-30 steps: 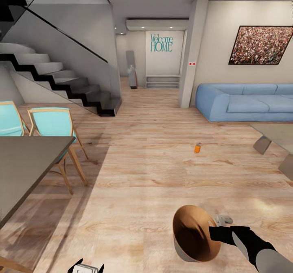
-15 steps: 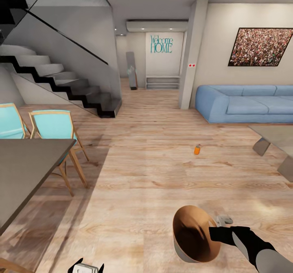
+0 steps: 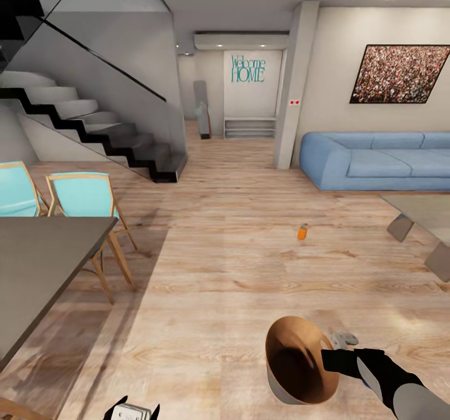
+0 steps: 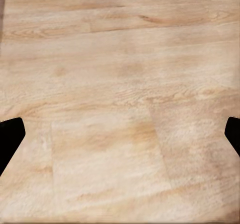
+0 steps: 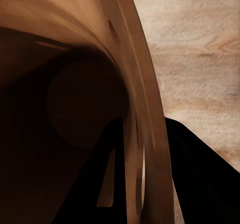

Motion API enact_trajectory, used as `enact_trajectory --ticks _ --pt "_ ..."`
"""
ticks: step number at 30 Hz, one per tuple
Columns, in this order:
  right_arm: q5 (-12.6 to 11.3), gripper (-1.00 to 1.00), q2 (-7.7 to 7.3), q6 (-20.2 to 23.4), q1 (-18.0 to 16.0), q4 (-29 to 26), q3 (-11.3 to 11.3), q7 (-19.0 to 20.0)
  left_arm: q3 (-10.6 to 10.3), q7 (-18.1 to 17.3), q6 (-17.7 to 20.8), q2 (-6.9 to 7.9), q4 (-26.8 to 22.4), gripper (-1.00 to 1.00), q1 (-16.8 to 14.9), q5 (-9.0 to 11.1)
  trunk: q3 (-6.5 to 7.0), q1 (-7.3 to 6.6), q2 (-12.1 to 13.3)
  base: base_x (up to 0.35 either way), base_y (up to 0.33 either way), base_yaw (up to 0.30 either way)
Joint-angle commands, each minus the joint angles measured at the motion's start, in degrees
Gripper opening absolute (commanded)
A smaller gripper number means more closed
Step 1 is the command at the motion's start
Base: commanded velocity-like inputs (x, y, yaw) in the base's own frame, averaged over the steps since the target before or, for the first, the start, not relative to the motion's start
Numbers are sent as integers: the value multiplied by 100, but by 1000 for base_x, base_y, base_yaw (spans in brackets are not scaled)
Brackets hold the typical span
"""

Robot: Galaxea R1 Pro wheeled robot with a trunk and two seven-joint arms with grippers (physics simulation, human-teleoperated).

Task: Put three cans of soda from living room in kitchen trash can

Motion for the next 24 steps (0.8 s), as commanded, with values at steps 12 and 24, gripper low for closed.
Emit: enact_trajectory --ticks 12,24 --pt "-36 -100 4 5 -2 -3 -23 -42 -12 -1 13 6 -34 100 12 41 145 -177 322 0 0 0" --pt "-43 -100 -1 5 -2 -3 -27 -42 -36 -6 -16 3 -79 100 34 23 145 -177 322 0 -70 0"
